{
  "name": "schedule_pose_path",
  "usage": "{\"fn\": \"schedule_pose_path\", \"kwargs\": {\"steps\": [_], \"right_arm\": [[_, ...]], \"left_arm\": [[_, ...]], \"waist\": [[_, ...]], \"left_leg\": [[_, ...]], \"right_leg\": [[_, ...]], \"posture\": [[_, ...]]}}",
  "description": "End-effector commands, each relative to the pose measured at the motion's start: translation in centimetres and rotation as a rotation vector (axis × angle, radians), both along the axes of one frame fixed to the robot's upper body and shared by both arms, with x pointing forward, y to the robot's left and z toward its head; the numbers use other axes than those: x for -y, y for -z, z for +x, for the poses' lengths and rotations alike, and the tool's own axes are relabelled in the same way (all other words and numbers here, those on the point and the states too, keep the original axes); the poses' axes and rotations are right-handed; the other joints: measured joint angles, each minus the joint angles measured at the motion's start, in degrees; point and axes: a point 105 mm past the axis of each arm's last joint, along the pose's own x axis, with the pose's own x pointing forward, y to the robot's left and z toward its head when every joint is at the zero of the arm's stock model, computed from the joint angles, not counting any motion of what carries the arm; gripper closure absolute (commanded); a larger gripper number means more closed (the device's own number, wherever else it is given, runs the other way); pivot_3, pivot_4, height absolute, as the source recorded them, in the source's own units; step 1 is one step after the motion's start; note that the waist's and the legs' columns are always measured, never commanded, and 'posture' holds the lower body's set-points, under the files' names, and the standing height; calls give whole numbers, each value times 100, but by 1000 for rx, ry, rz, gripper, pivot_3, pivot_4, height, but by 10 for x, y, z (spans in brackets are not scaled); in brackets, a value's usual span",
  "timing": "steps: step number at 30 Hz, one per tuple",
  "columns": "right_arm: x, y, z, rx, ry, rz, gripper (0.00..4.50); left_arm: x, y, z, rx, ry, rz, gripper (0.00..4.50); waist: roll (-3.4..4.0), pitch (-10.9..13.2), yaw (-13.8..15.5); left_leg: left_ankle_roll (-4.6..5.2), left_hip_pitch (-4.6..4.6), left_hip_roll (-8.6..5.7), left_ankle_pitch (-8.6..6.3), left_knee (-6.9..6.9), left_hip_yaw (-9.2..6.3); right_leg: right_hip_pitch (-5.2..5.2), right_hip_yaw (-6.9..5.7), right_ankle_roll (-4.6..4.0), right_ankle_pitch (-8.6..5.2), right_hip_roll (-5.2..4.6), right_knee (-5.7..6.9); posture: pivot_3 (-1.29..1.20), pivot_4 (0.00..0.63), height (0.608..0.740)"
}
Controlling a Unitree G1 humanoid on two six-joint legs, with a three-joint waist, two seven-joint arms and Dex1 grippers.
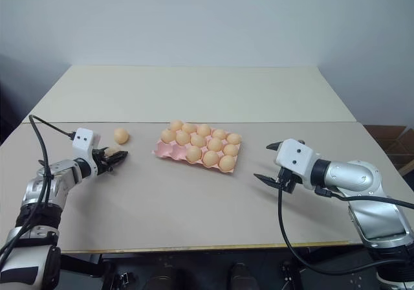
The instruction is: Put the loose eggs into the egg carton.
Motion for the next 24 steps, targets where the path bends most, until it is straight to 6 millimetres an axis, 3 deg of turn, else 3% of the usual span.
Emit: {"fn": "schedule_pose_path", "kwargs": {"steps": [1,4,9,17,24], "right_arm": [[1,-10,-1,45,11,-2,0],[1,-9,-2,49,15,-1,0],[2,-9,-3,60,36,16,0],[5,-10,-11,79,92,48,0],[6,-8,-19,84,140,62,0]], "left_arm": [[7,-11,-2,39,48,19,2332],[19,-25,-6,86,108,-13,2332],[74,-59,-21,211,366,-227,2332],[124,-55,-4,192,491,-240,2332],[149,-54,13,187,555,-212,2332]], "waist": [[0,0,0],[0,0,-4],[0,0,20],[-2,-1,9],[-3,-1,-16]], "left_leg": [[0,0,0,0,0,0],[0,-1,0,0,-1,0],[0,-5,-2,0,1,0],[3,2,-4,2,8,-8],[3,1,-8,2,14,-10]], "right_leg": [[0,0,0,0,0,0],[-1,0,-4,2,0,0],[-1,0,-10,6,-3,-1],[10,2,8,-2,2,2],[19,4,15,2,1,-9]], "posture": [[0,150,740],[0,150,740],[0,150,740],[0,150,740],[0,150,740]]}}
